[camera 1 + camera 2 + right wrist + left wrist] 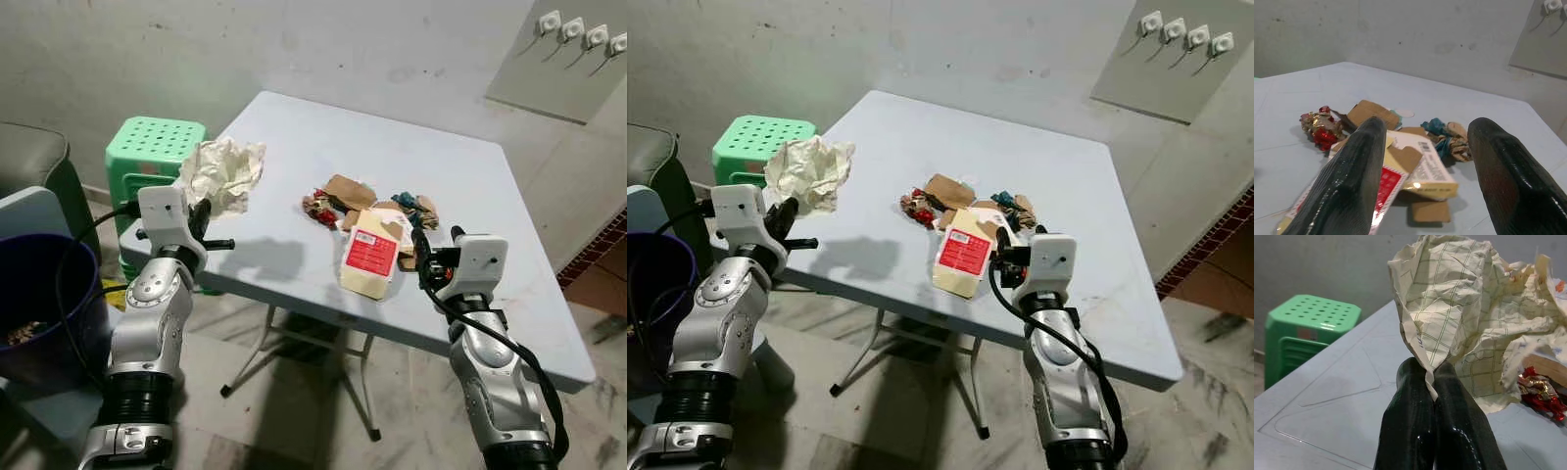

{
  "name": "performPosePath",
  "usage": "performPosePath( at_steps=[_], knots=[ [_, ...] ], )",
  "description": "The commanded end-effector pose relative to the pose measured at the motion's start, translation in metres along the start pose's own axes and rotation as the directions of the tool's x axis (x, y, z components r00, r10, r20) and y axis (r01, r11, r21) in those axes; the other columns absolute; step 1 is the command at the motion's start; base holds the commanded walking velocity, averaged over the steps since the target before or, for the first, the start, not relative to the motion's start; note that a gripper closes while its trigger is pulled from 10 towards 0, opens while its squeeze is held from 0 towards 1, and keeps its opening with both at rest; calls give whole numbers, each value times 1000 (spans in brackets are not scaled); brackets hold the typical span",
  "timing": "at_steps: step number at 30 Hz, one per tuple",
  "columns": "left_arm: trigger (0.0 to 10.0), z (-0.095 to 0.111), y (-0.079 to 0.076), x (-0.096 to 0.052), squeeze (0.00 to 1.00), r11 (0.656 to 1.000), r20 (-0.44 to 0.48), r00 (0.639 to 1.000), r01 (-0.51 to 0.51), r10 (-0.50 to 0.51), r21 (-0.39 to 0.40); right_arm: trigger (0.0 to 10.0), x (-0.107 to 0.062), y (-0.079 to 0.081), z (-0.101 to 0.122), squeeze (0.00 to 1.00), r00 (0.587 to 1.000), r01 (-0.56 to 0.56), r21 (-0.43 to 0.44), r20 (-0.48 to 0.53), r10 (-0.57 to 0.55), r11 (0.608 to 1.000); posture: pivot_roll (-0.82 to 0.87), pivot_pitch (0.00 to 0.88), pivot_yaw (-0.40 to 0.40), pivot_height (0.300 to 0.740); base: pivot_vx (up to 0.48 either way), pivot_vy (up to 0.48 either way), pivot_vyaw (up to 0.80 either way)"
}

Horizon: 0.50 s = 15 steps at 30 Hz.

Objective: Picking trash to rubbish bin

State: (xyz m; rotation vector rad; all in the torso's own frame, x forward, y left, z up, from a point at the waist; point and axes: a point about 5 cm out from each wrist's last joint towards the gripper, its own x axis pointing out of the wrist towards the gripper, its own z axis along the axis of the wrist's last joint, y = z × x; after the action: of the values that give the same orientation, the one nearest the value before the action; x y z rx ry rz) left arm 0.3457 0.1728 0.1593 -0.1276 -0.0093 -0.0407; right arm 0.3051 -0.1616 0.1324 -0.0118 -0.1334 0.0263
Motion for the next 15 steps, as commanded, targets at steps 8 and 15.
performPosePath(
  at_steps=[8, 15],
  knots=[
    [10000, 9, -12, 11, 0, 999, 20, 999, 32, -32, 20, 10000, 1, -4, -4, 0, 999, 28, -8, -17, -28, 1000, 18, 0, -99, 740, 0, 320, 200],
    [10000, 6, -10, 10, 0, 1000, 9, 1000, 6, -7, 24, 10000, 1, -1, -6, 0, 1000, 15, -10, -26, -16, 1000, 23, 0, -100, 740, 0, 0, 800]
  ],
)
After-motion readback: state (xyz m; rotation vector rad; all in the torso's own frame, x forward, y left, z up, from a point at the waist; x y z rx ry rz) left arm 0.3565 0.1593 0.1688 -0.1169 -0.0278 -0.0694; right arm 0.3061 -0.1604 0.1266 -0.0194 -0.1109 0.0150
